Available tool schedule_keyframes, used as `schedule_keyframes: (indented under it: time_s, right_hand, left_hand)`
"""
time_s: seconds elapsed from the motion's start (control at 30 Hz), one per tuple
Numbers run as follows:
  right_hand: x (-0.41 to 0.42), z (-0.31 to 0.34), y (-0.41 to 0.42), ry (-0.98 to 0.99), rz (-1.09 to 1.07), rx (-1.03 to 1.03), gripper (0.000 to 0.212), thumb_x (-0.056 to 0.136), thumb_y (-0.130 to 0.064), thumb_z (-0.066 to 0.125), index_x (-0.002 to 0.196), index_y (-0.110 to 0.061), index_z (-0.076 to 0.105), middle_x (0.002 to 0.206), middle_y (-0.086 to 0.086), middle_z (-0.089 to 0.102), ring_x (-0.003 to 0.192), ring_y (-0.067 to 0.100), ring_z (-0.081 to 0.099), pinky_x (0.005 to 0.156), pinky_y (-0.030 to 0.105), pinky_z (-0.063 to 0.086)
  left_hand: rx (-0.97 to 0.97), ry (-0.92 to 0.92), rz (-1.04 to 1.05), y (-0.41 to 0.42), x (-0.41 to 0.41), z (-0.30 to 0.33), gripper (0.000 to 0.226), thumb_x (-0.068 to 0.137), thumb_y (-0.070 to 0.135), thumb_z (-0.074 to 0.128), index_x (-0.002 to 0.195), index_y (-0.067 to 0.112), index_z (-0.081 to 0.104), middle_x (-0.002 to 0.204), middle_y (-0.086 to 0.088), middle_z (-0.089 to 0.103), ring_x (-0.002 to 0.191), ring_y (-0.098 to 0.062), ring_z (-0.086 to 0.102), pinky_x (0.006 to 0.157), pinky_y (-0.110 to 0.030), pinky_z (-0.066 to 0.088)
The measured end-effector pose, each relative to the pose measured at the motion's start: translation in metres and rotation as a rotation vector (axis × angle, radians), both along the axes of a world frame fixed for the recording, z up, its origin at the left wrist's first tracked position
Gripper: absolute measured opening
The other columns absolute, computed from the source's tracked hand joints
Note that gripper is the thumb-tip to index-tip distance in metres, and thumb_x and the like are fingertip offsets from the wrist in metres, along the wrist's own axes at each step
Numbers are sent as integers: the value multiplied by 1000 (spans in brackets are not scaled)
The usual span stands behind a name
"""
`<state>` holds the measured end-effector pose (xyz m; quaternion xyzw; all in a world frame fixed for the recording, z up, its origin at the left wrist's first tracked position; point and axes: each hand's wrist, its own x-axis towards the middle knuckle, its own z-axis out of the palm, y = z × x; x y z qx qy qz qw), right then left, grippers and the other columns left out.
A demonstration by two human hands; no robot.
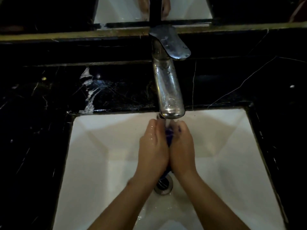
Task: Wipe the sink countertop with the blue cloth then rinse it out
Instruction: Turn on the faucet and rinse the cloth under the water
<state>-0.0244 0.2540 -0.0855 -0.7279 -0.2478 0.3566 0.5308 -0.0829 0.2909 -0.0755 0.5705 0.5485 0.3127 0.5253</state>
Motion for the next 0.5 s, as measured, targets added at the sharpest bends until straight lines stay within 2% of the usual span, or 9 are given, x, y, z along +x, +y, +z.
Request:
schedule_keyframes:
  time_s: [0.03,0.1,0.2,0.3,0.33,0.37,0.43,0.5]
  right_hand:
    - [0,0,0,-16,-16,7,27,104,-39,45,87,-20,56,78,-3,64,69,7,61,63,29,50]
    - [1,-3,2,-36,-22,-36,28,102,-39,46,84,-18,52,73,-3,60,64,5,56,61,30,46]
    - [1,-7,1,38,25,-66,22,102,-32,51,88,-15,56,78,-2,66,71,12,61,66,36,47]
    - [-6,-5,1,5,110,-127,18,101,-33,50,112,-19,56,98,4,69,89,22,65,81,43,52]
    - [-5,-5,1,-9,125,-138,16,101,-33,50,111,-21,55,96,4,69,87,21,65,80,42,52]
    - [-3,-4,0,13,120,-115,11,101,-31,51,102,-22,55,88,2,68,80,17,64,75,40,51]
    - [1,-3,-1,67,90,-81,15,100,-28,53,86,-22,53,77,-2,64,68,11,60,67,35,47]
    - [3,1,-1,27,90,-98,15,99,-26,54,84,-28,53,77,-6,64,70,7,60,67,27,46]
  left_hand:
    - [0,43,-29,0,1,-4,32,107,29,36,83,19,54,71,10,63,67,-3,59,60,-14,41]
    - [4,113,-33,-3,-3,-12,29,106,30,39,85,17,55,77,6,61,69,-4,57,64,-21,42]
    - [-131,101,6,-9,-7,-20,26,106,34,39,90,16,50,74,3,61,63,-3,59,57,-26,44]
    - [-152,26,56,-10,-14,-23,13,103,20,49,94,11,53,80,-2,66,74,-16,64,63,-25,46]
    - [-157,5,67,-11,-15,-23,13,103,18,49,95,8,53,81,-4,66,74,-18,64,64,-28,47]
    - [-161,23,66,-12,-12,-22,18,104,23,45,96,8,51,80,-5,64,72,-17,62,64,-31,48]
    - [-168,68,37,-12,-7,-20,30,104,37,38,96,11,48,79,-4,63,70,-17,62,66,-39,52]
    - [-172,-30,37,-11,-6,-16,26,100,33,47,99,7,51,86,-10,66,76,-23,64,73,-45,53]
